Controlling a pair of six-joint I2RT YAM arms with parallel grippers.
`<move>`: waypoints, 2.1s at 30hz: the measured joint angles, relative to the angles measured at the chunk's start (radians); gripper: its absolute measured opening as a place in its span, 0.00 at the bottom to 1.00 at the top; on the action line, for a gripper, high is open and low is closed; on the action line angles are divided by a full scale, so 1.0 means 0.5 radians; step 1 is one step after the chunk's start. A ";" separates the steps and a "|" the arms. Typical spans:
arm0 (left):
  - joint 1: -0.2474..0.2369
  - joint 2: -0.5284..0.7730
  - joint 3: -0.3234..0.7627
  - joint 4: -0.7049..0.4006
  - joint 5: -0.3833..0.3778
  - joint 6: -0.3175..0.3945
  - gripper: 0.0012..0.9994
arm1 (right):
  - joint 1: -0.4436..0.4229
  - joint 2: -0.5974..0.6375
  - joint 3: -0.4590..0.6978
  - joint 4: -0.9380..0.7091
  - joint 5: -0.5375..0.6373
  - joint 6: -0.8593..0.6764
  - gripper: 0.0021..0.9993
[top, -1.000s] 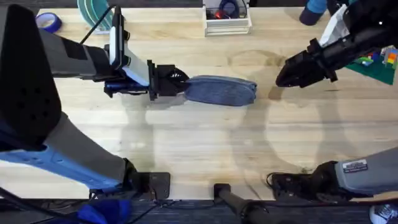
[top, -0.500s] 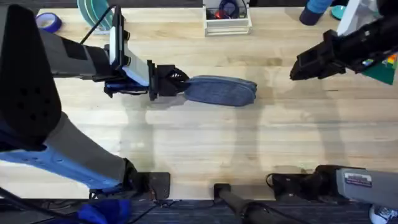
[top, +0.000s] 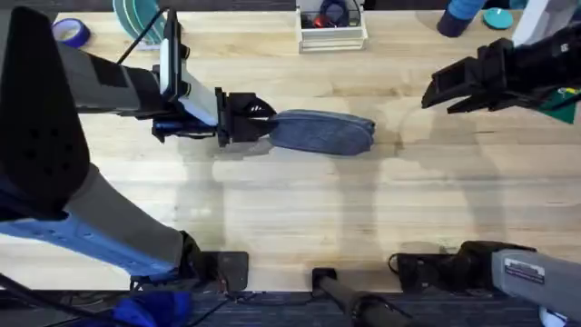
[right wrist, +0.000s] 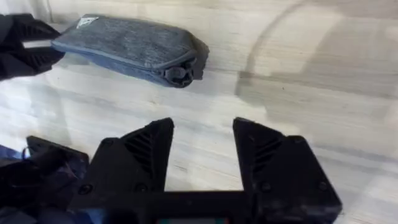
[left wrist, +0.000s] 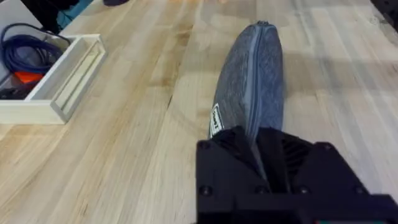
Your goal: Unzip the bag, pick up the pens from the table one at a time and place them inside, then zip the bag closed.
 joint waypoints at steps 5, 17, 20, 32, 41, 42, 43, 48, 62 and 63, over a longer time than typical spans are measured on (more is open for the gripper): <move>0.000 0.000 0.000 -0.001 0.002 0.000 0.18 | 0.000 -0.002 0.000 -0.004 0.000 -0.216 0.64; 0.000 0.000 0.000 0.000 0.003 -0.001 0.24 | 0.000 -0.002 0.000 -0.005 0.023 -1.126 0.93; 0.000 0.000 0.000 0.002 0.003 0.000 0.07 | 0.000 -0.002 0.000 -0.003 0.030 -1.409 1.00; 0.000 0.000 0.000 0.001 0.003 0.000 0.04 | 0.000 -0.002 0.000 0.006 0.031 -1.773 1.00; 0.000 0.000 0.000 0.001 0.003 0.000 0.04 | 0.000 -0.002 0.000 -0.089 -0.127 -2.315 1.00; 0.000 0.000 0.000 0.001 0.003 -0.001 0.04 | 0.000 -0.002 0.000 -0.128 -0.166 -2.402 1.00; 0.000 0.000 0.000 0.001 0.003 -0.001 0.04 | 0.000 -0.002 0.000 -0.156 -0.199 -2.470 1.00; -0.001 0.000 0.000 0.000 0.003 -0.001 0.04 | 0.012 0.035 0.000 -0.276 -0.299 -2.666 1.00; 0.000 0.000 0.000 0.001 0.003 -0.001 0.04 | 0.034 0.103 0.000 -0.342 -0.573 -2.754 1.00; 0.000 0.000 0.000 0.000 0.003 0.000 0.04 | 0.034 0.103 0.000 -0.342 -0.588 -2.755 1.00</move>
